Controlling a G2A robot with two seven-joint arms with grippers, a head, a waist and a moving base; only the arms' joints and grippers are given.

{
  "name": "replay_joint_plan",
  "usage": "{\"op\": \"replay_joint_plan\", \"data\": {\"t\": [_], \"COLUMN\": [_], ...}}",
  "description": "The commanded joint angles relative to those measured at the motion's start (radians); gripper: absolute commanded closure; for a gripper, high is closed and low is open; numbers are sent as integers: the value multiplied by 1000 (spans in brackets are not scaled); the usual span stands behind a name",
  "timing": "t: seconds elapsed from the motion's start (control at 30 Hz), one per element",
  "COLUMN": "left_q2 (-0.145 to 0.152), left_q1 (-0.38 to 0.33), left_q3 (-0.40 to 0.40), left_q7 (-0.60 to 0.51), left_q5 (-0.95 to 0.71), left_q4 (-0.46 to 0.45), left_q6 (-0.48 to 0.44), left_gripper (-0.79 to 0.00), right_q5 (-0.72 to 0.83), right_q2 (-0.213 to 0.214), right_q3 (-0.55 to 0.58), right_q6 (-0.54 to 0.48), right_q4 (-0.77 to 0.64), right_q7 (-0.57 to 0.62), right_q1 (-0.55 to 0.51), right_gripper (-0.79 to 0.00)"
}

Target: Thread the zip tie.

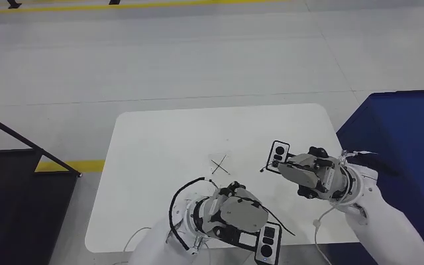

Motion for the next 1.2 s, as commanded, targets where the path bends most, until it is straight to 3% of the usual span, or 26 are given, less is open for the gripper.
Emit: {"op": "replay_joint_plan", "data": {"t": [0.0,0.27,0.43,0.6,0.93,1.0,1.17], "left_q2": [-1,-1,8,26,27,30,35], "left_q1": [-8,-22,-25,9,6,4,24], "left_q3": [7,-41,-101,-185,-193,-228,-273], "left_q7": [-36,-138,-21,106,126,163,233], "left_q5": [35,54,-28,-125,-92,56,255], "left_q4": [13,54,78,-8,-8,-22,-91], "left_q6": [0,-7,-98,-190,-206,-289,-430], "left_gripper": [0,0,0,0,0,0,0], "right_q5": [8,6,-377,-731,-743,-921,-1085], "right_q2": [-3,-16,-14,-5,-5,-2,-3], "right_q3": [-4,21,108,165,168,197,274], "right_q6": [13,-15,-185,-397,-407,-544,-852], "right_q4": [1,8,7,93,87,53,122], "right_q7": [-11,-16,123,310,305,288,361], "right_q1": [11,40,55,41,44,46,0], "right_gripper": [0,0,0,0,0,0,0]}}
